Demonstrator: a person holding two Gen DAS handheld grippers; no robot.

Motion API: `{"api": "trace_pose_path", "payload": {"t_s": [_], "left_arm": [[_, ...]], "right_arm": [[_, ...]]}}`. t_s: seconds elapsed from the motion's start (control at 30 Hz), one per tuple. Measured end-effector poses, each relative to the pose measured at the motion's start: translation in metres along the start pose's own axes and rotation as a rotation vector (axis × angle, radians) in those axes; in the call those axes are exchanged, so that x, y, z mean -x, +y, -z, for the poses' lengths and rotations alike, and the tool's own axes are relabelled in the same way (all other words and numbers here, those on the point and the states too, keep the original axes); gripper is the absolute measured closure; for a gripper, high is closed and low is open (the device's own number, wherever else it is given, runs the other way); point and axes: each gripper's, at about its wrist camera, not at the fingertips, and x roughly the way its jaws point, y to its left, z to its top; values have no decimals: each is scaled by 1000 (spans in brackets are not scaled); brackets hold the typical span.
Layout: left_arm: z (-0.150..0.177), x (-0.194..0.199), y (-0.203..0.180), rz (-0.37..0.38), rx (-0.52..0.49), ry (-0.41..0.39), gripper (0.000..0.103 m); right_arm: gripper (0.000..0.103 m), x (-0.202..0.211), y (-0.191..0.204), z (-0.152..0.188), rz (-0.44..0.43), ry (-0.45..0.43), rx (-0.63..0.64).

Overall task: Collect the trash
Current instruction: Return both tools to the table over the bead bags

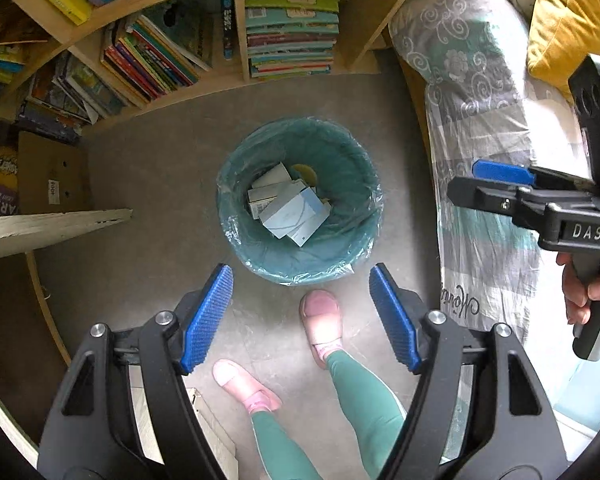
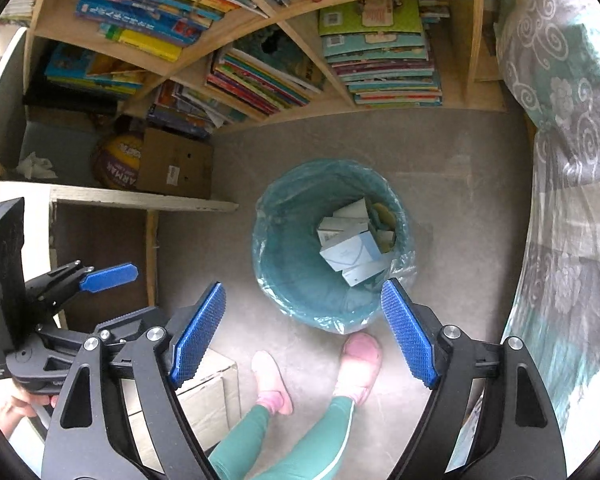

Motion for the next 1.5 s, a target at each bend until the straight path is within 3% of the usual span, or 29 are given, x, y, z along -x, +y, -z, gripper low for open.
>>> {"api": "trace_pose_path", "payload": {"t_s": [0.33,0.6,0.77,1.17,1.5], "left_arm": [[18,94,-2,-20,42,-112,27],[58,191,26,-78,163,-258,26],[94,245,53,-155,250,-345,23],[224,370,171,-300,563,-596,12],[360,396,268,-377,858,-640,8]], "right_arm": [[23,63,44,2,-20,-32,91],[23,118,124,-1,-92,-68,258],[23,143,189,-7,-148,-76,400],[15,179,397,-5,-275,-152,765],[15,142,553,52,-325,-63,1070]]}}
